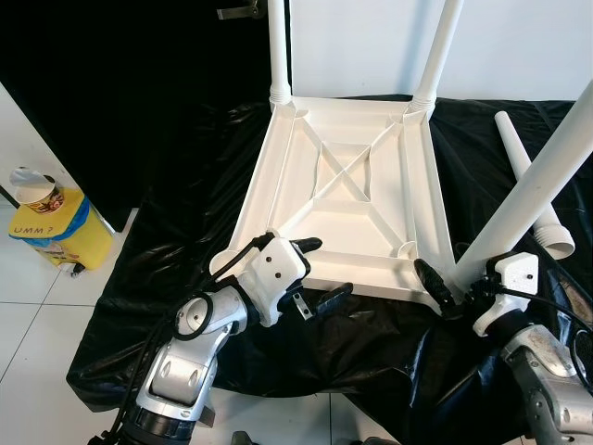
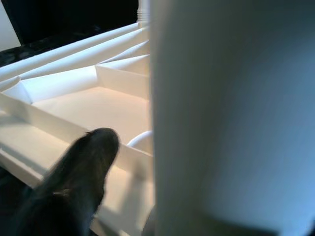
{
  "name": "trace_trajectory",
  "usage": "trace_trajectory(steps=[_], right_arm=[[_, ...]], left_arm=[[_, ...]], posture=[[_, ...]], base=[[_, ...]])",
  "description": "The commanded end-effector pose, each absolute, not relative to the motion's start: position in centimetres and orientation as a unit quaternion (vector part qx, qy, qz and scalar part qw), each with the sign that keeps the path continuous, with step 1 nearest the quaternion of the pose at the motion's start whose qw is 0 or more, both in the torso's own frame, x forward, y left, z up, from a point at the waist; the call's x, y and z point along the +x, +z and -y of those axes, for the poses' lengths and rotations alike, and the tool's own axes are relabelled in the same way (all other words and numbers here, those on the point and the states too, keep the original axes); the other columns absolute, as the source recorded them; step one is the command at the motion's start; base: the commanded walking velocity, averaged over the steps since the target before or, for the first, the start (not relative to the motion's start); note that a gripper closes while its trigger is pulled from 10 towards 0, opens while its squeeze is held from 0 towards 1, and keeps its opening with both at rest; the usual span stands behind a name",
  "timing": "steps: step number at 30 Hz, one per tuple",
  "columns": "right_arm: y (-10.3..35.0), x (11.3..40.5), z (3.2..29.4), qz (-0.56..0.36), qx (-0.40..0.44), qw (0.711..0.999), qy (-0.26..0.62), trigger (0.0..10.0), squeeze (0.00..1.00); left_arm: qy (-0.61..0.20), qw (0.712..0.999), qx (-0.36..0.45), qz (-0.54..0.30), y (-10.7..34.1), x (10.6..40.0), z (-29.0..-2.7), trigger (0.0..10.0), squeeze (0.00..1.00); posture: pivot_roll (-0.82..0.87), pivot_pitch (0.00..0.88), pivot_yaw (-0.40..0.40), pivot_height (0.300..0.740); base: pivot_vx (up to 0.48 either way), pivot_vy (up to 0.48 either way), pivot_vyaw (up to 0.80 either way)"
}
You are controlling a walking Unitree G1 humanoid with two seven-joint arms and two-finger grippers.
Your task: Building children table
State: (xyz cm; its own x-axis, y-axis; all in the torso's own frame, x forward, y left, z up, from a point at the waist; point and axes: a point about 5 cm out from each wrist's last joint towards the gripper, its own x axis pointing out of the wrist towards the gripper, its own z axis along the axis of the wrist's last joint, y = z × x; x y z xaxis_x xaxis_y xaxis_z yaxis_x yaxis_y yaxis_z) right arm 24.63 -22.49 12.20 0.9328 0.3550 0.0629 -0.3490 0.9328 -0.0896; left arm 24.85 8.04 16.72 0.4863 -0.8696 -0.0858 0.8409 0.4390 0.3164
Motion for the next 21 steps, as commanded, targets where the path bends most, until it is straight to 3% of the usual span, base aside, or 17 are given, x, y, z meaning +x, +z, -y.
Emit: trace_trajectory(steps=[1, 15, 16, 21], right_arm=[[11.7, 24.5, 22.5, 0.029, -0.037, 0.980, 0.196, 0.0, 0.00], [10.8, 24.1, 23.2, 0.017, -0.036, 0.982, 0.186, 0.0, 0.00], [10.5, 23.8, 23.4, 0.013, -0.029, 0.986, 0.161, 10.0, 0.00], [10.3, 23.8, 23.0, 0.010, -0.019, 0.993, 0.117, 10.0, 0.00]], left_arm=[[-0.483, 0.860, 0.160, 0.045, 16.7, 24.8, -8.3, 10.0, 0.00], [-0.485, 0.858, 0.162, 0.046, 16.9, 25.0, -8.3, 10.0, 0.00], [-0.487, 0.857, 0.164, 0.046, 17.0, 25.0, -8.3, 10.0, 0.00], [-0.488, 0.856, 0.164, 0.046, 17.0, 25.1, -8.3, 10.0, 0.00]], posture=[[-0.04, 0.068, 0.028, 0.740], [-0.06, 0.070, 0.041, 0.740], [-0.06, 0.072, 0.043, 0.740], [-0.06, 0.074, 0.042, 0.740]], base=[[0.000, 0.000, 0.00], [0.000, 0.000, 0.00], [0.000, 0.000, 0.00], [0.000, 0.000, 0.00]])
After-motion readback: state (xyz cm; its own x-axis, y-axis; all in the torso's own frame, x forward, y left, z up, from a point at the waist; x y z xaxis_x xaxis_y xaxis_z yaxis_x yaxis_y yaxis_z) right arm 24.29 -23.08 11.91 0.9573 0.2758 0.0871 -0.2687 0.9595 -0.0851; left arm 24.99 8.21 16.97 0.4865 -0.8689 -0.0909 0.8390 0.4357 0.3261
